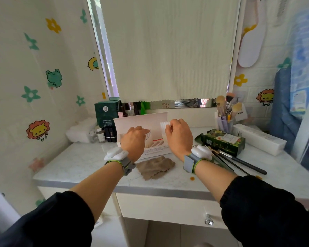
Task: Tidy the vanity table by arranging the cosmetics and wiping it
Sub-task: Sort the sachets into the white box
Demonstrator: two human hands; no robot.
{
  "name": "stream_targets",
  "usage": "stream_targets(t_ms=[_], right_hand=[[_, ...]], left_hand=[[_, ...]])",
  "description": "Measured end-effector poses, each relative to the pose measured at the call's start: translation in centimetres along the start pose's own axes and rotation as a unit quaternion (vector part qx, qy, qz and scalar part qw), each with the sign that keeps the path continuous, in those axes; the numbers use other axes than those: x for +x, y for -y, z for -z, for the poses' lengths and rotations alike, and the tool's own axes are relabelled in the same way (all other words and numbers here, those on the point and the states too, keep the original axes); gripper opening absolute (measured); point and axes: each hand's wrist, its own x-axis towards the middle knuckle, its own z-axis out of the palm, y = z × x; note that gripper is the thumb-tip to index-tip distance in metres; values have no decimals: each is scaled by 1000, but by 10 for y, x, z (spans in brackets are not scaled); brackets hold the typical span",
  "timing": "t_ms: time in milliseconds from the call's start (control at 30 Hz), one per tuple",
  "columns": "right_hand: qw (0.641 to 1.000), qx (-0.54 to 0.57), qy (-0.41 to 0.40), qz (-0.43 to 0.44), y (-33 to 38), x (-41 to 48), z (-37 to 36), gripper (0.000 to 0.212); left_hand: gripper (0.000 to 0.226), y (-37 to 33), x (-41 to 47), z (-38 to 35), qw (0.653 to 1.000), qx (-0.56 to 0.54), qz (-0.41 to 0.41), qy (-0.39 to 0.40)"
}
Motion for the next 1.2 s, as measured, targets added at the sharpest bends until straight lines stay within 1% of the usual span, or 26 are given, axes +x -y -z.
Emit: stream_targets(t_ms=[200,367,500,567,633,733,800,867,967,1033,1067,1133,1200], right_hand=[[1000,2,6,-13,-3,-2,-4,24],[1000,19,8,-17,-5,-5,-2,24],[999,48,4,-20,-3,-6,0,21],[997,68,-1,-23,-1,-5,0,20],[996,88,-8,-26,1,-5,-2,20],[994,105,-8,-30,7,-6,-5,20],[993,115,-8,-39,12,-8,-6,21],[991,129,-13,-45,16,-9,-7,22],[987,154,-9,-40,20,-9,-7,22],[987,160,0,-27,21,-8,-7,24],[987,160,5,-21,21,-7,-9,25],[987,161,21,-10,17,-5,-12,24],[985,165,51,7,11,-4,-15,29]], left_hand=[[40,-5,3,-7,999,-18,12,34],[43,-10,2,-6,999,8,18,48],[36,-13,2,3,997,-1,28,69],[36,-16,-1,6,998,-30,20,44],[45,-23,-5,7,996,-90,4,17],[60,-38,-9,9,986,-163,-29,29],[63,-45,-10,10,981,-190,-35,35],[55,-46,-10,9,979,-199,-40,25],[28,-44,-9,8,980,-194,-48,-8],[16,-41,-7,7,980,-193,-31,-29],[14,-39,-6,6,980,-193,-12,-37],[17,-37,-3,6,977,-202,42,-42],[28,-35,-1,7,970,-226,85,-35]])
